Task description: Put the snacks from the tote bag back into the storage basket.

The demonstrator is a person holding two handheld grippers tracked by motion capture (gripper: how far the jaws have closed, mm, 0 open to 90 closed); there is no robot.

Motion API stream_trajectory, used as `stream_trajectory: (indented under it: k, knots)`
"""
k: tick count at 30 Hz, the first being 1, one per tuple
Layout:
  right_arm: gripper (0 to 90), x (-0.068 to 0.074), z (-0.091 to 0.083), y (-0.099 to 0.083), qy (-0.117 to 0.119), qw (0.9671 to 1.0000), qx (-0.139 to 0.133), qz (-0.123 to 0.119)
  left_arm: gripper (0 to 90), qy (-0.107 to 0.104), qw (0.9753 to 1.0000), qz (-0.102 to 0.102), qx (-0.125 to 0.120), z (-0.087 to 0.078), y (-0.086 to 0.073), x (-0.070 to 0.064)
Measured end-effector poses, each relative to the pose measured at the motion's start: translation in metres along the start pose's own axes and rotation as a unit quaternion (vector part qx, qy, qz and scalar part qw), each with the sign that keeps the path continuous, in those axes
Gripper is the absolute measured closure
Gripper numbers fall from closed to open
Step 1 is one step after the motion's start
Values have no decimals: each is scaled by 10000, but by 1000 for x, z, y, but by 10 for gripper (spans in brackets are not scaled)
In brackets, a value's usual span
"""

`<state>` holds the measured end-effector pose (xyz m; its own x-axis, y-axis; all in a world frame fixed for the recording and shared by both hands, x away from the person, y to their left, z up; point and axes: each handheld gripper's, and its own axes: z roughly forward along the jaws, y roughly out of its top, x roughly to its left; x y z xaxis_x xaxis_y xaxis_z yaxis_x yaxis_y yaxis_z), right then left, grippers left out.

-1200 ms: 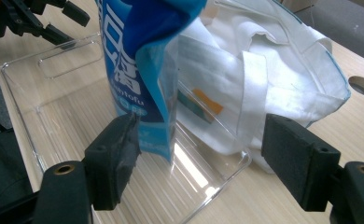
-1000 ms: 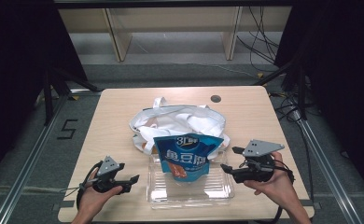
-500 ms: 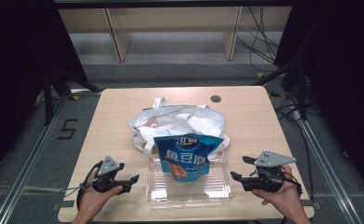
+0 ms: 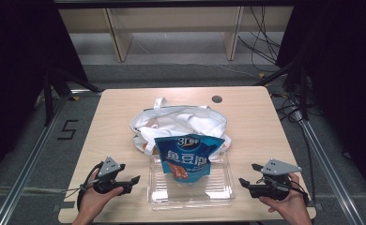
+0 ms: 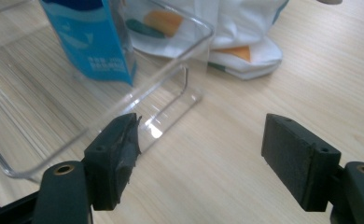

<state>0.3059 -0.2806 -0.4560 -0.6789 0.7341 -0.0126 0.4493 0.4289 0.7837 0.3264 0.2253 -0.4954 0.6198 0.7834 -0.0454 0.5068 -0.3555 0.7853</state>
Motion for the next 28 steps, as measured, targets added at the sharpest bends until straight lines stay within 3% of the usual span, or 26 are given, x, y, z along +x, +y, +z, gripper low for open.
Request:
stream_trajectory:
  k: [8, 11, 12, 16, 19, 20, 21, 22, 25, 26, 28]
  knots:
    - [275, -4, 3, -18, -167, 9996, 225, -23, 232, 10, 10000, 12, 27, 0, 0, 0]
    - [272, -3, 3, -23, -120, 9994, 298, 123, 232, 4, 10000, 10, 20, 0, 0, 0]
    - [271, -4, 4, -23, -135, 9996, 254, -12, 232, 2, 10000, 10, 25, 0, 0, 0]
    - [271, -5, 5, -26, -134, 9993, 362, -19, 232, -6, 9998, -180, -104, 2, 0, -3]
    - [271, -7, 6, -27, -134, 9991, 408, -65, 232, 0, 9999, -82, -68, 2, 0, -2]
    - [270, -5, 6, -28, -145, 9989, 452, 49, 232, 15, 10000, -60, -49, 2, 0, -2]
    - [269, -7, 6, -28, -156, 9989, 430, -39, 232, 6, 9999, -121, -97, 2, 0, -2]
    - [269, -7, 6, -29, -129, 9987, 492, 62, 232, 2, 9998, -141, -120, 3, 0, -3]
    - [269, -11, 7, -31, -139, 9988, 454, -108, 232, 13, 10000, -16, -8, 1, 0, 0]
    - [269, -10, 6, -31, -171, 9986, 493, 52, 232, 11, 10000, -23, -14, 1, 0, 0]
    - [269, -11, 5, -31, -212, 9989, 410, 24, 232, 30, 10000, -20, -15, 1, 0, -1]
